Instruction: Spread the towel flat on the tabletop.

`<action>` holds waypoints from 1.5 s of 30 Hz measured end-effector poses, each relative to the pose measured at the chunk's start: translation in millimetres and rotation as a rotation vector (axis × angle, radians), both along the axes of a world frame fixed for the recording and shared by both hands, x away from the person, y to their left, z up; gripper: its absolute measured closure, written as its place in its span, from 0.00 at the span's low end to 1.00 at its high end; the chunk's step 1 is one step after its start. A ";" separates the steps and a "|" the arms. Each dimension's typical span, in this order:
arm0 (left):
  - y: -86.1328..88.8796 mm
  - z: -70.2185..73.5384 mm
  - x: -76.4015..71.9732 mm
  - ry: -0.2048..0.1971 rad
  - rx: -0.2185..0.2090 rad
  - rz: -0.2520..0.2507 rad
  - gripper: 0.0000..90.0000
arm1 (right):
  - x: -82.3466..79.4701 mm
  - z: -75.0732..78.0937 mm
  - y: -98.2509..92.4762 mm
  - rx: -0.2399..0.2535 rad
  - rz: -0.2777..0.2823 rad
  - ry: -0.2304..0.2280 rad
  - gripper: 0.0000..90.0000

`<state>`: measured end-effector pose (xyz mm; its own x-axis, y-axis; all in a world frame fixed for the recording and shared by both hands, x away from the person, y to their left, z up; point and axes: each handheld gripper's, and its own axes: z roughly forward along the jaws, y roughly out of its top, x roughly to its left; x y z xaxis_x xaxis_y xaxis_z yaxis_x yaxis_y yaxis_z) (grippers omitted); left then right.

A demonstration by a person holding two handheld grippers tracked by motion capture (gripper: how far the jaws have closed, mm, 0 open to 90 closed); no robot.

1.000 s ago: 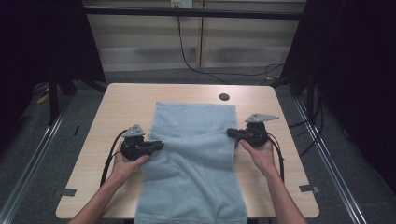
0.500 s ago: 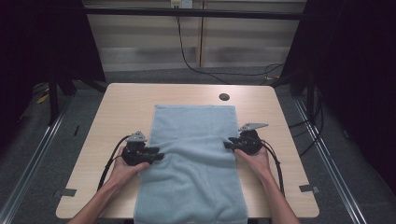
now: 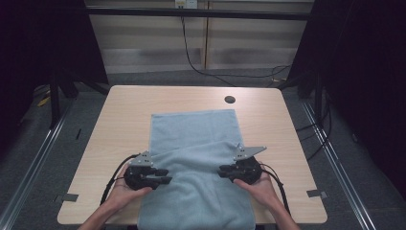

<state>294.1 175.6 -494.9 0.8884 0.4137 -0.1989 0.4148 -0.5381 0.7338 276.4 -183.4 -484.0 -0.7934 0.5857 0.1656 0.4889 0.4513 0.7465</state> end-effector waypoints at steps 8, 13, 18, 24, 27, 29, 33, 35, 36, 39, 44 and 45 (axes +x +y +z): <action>1.0 -5.3 -8.0 -0.002 0.028 -0.022 0.72 | -17.5 -16.7 -4.5 -0.069 0.010 0.009 0.74; 3.2 -4.8 -26.8 0.049 0.006 -0.080 0.73 | -57.0 -16.5 -14.6 -0.012 0.051 0.072 0.76; 2.4 -2.7 -46.4 0.127 -0.012 -0.151 0.70 | -80.7 -13.7 -17.5 -0.001 0.086 0.114 0.75; 13.0 22.7 -7.2 0.085 -0.145 -0.033 0.69 | -31.4 13.9 -30.6 0.068 -0.051 -0.007 0.74; 16.7 31.4 26.6 0.053 -0.160 0.053 0.69 | 14.5 25.5 -30.3 0.067 -0.117 -0.051 0.73; 18.4 29.2 49.3 0.069 -0.167 0.117 0.69 | 41.1 27.1 -26.9 0.044 -0.154 -0.064 0.70; 17.2 8.1 72.0 0.071 -0.091 0.193 0.68 | 87.6 10.6 -19.6 0.004 -0.204 -0.007 0.67; 14.4 -4.6 74.7 0.070 -0.021 0.206 0.66 | 97.0 -4.0 -15.4 -0.037 -0.210 0.026 0.65; 14.4 -4.6 74.7 0.070 -0.021 0.206 0.65 | 97.0 -4.0 -15.4 -0.037 -0.210 0.026 0.65; 14.6 -9.1 70.6 0.045 -0.019 0.201 0.64 | 93.0 -19.8 -11.0 -0.059 -0.209 0.037 0.59; 14.0 -9.5 65.4 0.021 -0.008 0.201 0.60 | 64.6 -21.9 -13.2 -0.045 -0.187 0.008 0.47; 12.5 -10.2 62.0 0.010 -0.009 0.184 0.60 | 49.8 -20.8 -14.4 -0.061 -0.171 0.004 0.44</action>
<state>356.0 188.1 -505.1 0.7961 0.5667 -0.2121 0.5128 -0.4457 0.7337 326.1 -197.8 -504.9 -0.6809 0.7211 0.1280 0.5650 0.4061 0.7182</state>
